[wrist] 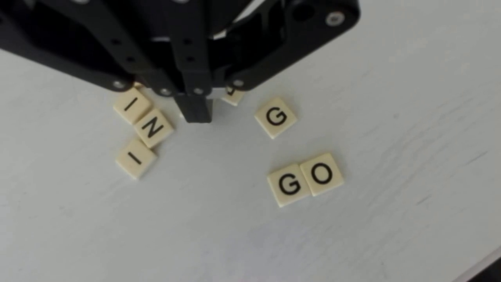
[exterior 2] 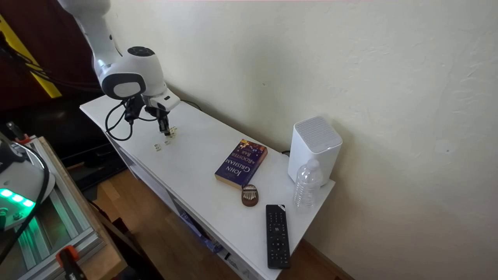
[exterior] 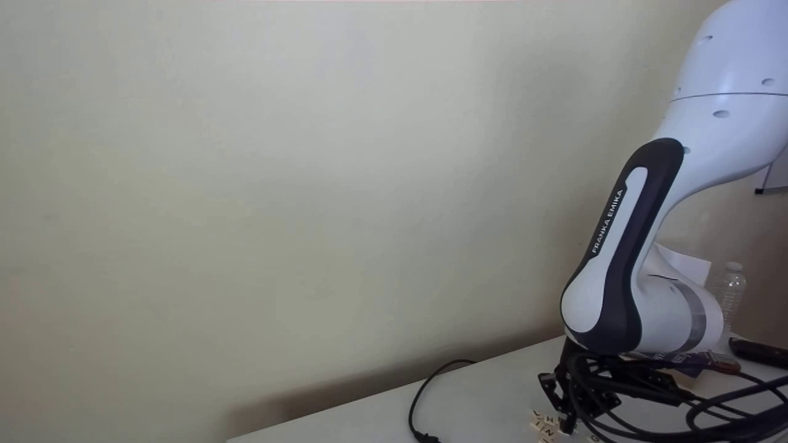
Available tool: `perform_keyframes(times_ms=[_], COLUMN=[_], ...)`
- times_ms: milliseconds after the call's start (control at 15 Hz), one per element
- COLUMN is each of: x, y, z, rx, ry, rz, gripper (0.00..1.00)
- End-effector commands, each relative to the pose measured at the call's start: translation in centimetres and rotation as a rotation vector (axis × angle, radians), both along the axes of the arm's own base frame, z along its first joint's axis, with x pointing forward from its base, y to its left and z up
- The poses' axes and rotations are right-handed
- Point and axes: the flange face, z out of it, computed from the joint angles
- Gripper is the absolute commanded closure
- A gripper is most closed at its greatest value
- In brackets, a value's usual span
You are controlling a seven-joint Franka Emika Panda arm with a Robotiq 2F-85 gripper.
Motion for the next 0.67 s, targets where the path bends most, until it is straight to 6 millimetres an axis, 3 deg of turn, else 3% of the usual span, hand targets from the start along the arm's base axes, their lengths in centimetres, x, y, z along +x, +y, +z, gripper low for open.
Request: perform_keyframes(times_ms=[0,600], x=[0.9,0.4], y=[0.3,-0.2], z=[-0.8,-1.9], rx=[0.012,0.038], ry=[-0.002,0.129], rz=[0.030,0.066], gripper=[1.00,1.00])
